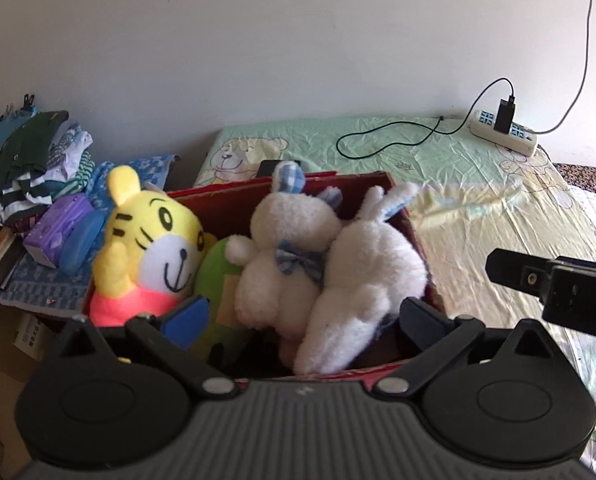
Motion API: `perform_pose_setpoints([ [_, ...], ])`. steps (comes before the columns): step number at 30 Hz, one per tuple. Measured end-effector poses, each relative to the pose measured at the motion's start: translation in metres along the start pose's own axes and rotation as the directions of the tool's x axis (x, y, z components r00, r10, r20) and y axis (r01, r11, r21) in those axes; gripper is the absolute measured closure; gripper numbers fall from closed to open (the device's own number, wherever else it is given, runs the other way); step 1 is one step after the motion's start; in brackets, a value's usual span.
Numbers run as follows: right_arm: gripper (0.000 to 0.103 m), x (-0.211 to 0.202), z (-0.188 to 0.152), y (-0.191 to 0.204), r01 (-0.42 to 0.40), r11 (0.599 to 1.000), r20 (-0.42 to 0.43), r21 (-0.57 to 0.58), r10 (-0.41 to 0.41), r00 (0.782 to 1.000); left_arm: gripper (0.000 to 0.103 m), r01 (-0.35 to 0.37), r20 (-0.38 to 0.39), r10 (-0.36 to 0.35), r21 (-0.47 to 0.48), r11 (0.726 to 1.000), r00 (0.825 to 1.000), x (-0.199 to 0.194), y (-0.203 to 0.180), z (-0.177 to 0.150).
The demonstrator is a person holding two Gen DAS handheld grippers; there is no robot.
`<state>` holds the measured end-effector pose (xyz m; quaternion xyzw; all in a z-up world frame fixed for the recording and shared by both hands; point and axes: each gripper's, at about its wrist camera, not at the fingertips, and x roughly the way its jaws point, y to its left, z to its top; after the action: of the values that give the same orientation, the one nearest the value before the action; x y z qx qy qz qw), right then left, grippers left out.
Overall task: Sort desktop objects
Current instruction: 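Withdraw the right gripper from the box and sweep over the empty bed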
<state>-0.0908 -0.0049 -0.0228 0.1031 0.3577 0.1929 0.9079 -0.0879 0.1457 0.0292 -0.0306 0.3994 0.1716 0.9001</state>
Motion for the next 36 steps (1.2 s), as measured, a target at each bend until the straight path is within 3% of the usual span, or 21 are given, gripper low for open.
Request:
perform_pose_setpoints([
  [7, 0.022, -0.019, -0.005, -0.052, 0.084, 0.996, -0.038, 0.041, -0.083, 0.996, 0.001, 0.034, -0.023, -0.033, 0.053, 0.998, 0.999, -0.009, -0.066, -0.006],
  [17, 0.020, -0.023, -0.020, -0.112, 0.219, 0.974, -0.153, 0.057, -0.208, 0.966, 0.001, 0.094, -0.165, -0.081, 0.068, 0.993, 0.983, 0.011, -0.133, -0.031],
  [26, 0.020, -0.013, -0.034, -0.135, 0.295, 0.955, -0.265, 0.029, -0.277, 0.923, 0.001, 0.032, -0.284, -0.017, 0.049, 0.998, 0.959, 0.040, -0.160, -0.062],
  [36, 0.020, -0.004, -0.038, -0.133, 0.277, 0.960, -0.275, -0.046, -0.279, 0.920, 0.001, -0.040, -0.324, 0.047, 0.028, 0.999, 0.945, 0.045, -0.162, -0.069],
])
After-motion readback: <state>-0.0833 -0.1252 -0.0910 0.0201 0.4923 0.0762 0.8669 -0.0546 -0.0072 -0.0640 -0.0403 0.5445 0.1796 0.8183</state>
